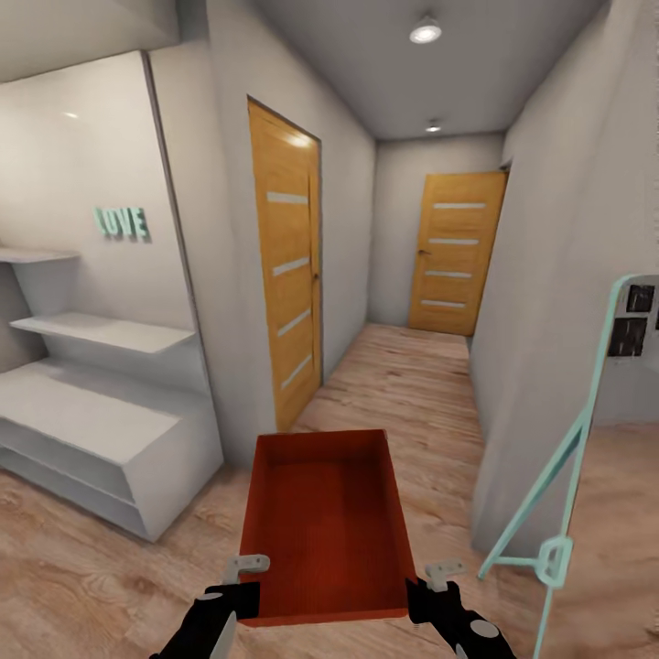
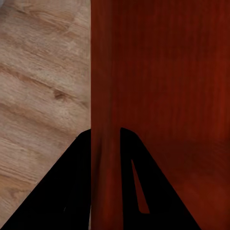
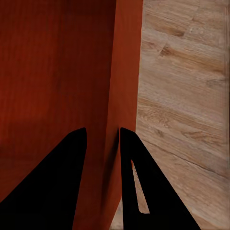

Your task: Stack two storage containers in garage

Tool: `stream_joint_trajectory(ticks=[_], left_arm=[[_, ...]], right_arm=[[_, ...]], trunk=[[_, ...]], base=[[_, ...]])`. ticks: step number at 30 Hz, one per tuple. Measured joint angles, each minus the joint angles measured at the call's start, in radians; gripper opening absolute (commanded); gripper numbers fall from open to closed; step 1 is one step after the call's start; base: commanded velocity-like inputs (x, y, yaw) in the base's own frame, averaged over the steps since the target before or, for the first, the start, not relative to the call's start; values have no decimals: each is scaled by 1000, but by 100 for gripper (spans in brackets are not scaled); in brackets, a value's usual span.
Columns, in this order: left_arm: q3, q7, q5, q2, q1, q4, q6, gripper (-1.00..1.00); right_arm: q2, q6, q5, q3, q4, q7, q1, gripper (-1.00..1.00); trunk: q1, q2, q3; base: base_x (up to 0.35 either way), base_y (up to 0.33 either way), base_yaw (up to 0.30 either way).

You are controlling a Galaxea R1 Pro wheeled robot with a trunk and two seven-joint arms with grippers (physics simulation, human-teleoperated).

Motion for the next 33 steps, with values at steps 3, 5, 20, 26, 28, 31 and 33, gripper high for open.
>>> stream_joint_trajectory(ticks=[3, 5, 20, 26, 28, 31, 33], left_arm=[[0, 0, 0, 0, 0, 0, 0, -100], [0, 0, 0, 0, 0, 0, 0, -100], [0, 0, 0, 0, 0, 0, 0, -100], [0, 0, 0, 0, 0, 0, 0, -100], [0, 0, 0, 0, 0, 0, 0, -100], [0, 0, 0, 0, 0, 0, 0, -100], [0, 0, 0, 0, 0, 0, 0, -100]], right_arm=[[0, 0, 0, 0, 0, 0, 0, -100], [0, 0, 0, 0, 0, 0, 0, -100], [0, 0, 0, 0, 0, 0, 0, -100], [0, 0, 0, 0, 0, 0, 0, -100], [0, 0, 0, 0, 0, 0, 0, -100], [0, 0, 0, 0, 0, 0, 0, -100], [0, 0, 0, 0, 0, 0, 0, -100]], trunk=[[0, 0, 2], [0, 0, 3], [0, 0, 11], [0, 0, 14], [0, 0, 14], [0, 0, 16], [0, 0, 17]], base=[[317, 165, -243], [317, 166, -242], [314, 171, -241], [304, 184, -241], [301, 186, -241], [301, 186, -240], [300, 186, -238]])
